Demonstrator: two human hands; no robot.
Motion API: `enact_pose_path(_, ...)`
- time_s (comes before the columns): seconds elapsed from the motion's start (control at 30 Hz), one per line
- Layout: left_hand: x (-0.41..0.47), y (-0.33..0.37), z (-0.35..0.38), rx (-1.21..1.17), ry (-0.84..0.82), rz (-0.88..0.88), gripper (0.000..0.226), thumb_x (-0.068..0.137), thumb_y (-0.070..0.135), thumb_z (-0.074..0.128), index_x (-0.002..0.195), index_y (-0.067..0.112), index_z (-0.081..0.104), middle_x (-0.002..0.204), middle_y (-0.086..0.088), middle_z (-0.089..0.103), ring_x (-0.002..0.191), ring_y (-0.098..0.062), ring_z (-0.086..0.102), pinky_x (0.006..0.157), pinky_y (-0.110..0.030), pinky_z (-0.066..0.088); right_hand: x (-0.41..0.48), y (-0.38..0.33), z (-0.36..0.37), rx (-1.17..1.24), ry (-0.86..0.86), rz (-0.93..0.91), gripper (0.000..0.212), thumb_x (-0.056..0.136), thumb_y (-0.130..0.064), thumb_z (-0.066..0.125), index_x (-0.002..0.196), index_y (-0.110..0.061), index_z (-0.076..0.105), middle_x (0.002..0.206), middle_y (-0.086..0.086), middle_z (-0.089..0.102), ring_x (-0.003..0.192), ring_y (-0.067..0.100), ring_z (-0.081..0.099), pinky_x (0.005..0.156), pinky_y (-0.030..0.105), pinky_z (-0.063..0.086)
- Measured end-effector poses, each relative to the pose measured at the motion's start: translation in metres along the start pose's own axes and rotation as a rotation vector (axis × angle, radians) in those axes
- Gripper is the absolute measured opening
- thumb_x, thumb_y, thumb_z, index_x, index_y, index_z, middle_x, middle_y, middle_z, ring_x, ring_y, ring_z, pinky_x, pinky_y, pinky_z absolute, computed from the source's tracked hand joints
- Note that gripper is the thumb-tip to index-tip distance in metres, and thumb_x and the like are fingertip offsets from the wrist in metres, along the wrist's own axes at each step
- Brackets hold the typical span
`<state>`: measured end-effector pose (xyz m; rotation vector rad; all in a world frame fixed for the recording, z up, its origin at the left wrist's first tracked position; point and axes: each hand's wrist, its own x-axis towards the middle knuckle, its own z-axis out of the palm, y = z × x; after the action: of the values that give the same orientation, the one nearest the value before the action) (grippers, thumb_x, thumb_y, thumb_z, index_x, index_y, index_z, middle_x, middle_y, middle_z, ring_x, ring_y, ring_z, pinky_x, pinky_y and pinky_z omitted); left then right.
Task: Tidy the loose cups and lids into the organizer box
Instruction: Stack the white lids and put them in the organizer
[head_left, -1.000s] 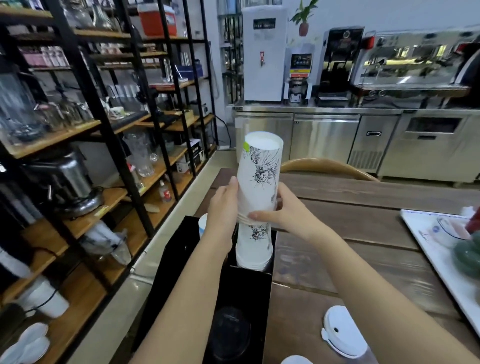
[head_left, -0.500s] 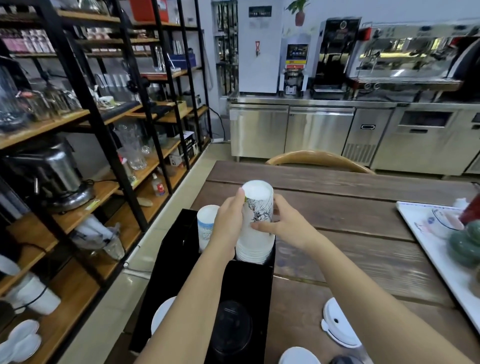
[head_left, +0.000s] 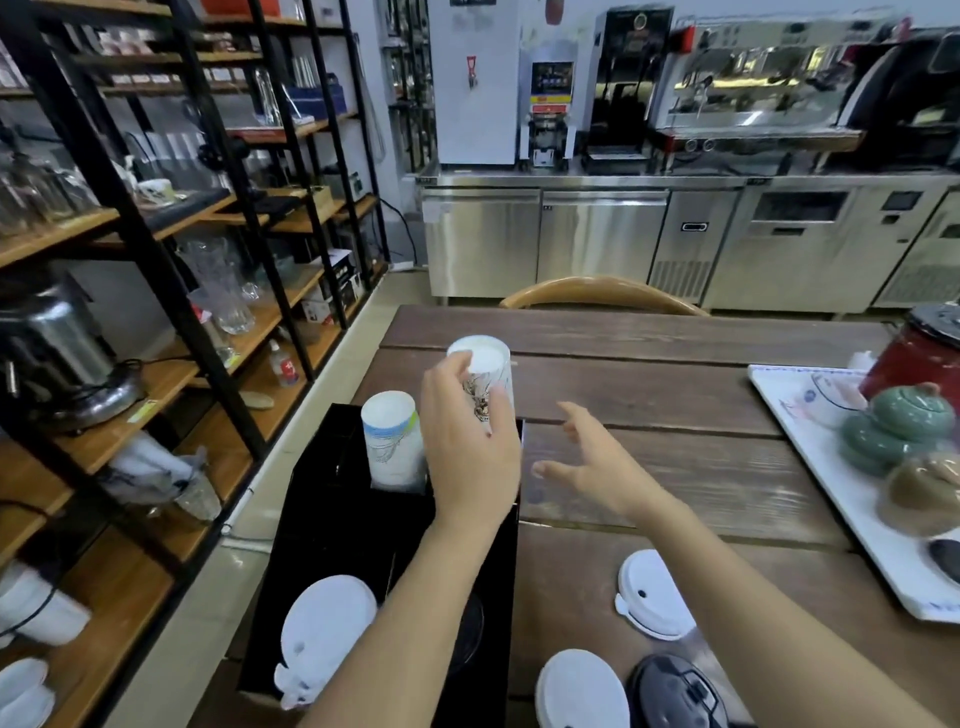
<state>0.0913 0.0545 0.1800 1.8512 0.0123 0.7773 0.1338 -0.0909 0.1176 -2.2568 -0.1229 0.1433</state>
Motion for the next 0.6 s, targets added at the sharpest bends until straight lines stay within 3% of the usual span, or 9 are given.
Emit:
enact_pose_path(0.1,-0.035,0.002,0.029,0.066,-0.253,0.153,0.041,0.088,0.028,0.043,0.123,0.007,0.051,0.118,-0.001,0.055,0.112,-0.01,0.045,0.098,-0.021,0.034,-0.016,0.034,-0.01,-0.022,0.023,0.072,0.086,0.075,-0.038,0.07,0.144,-0.022,0.02,0.147,0.008,0.038,0.134,0.025,0.037,0.111,0.051,0.031)
enact_pose_path(0.23,-0.074,-0.024,0.068,0.217,-0.614,-0.063,0.057,0.093,0.023,0.048,0.145,0.013,0.028,0.152,-0.002,0.032,0.14,-0.016,0.026,0.117,-0.03,0.02,-0.04,0.079,-0.015,-0.113,-0.008,0.196,0.09,0.079,-0.033,0.068,0.147,-0.02,0.012,0.153,0.008,0.029,0.139,0.025,0.03,0.113,0.05,0.027)
enact_pose_path(0.37,-0.111,-0.06,0.093,0.354,-0.958,-0.334,0.066,0.097,0.028,0.042,0.151,0.015,0.006,0.161,-0.001,0.006,0.148,-0.017,0.005,0.119,-0.031,0.008,-0.064,0.119,-0.011,-0.182,-0.118,0.325,0.103,0.076,-0.042,0.07,0.148,-0.018,0.001,0.158,0.007,0.016,0.144,0.026,0.018,0.115,0.047,0.021)
enact_pose_path(0.5,-0.136,-0.072,0.108,0.383,-1.113,-0.538,0.066,0.098,0.03,0.039,0.151,0.015,0.004,0.161,-0.006,0.006,0.149,-0.021,0.0,0.118,-0.037,0.013,-0.083,0.146,-0.005,-0.212,-0.165,0.412,0.107,0.071,-0.045,0.073,0.148,-0.019,0.004,0.155,0.007,0.021,0.142,0.027,0.022,0.112,0.044,0.025)
enact_pose_path(0.6,-0.146,-0.072,0.117,0.315,-1.133,-0.658,0.053,0.095,0.025,0.037,0.146,0.021,0.024,0.154,-0.015,0.025,0.144,-0.029,0.018,0.114,-0.038,0.025,-0.089,0.157,0.0,-0.218,-0.16,0.421,0.107,0.064,-0.05,0.073,0.146,-0.021,0.011,0.152,0.002,0.029,0.137,0.026,0.03,0.107,0.047,0.031)
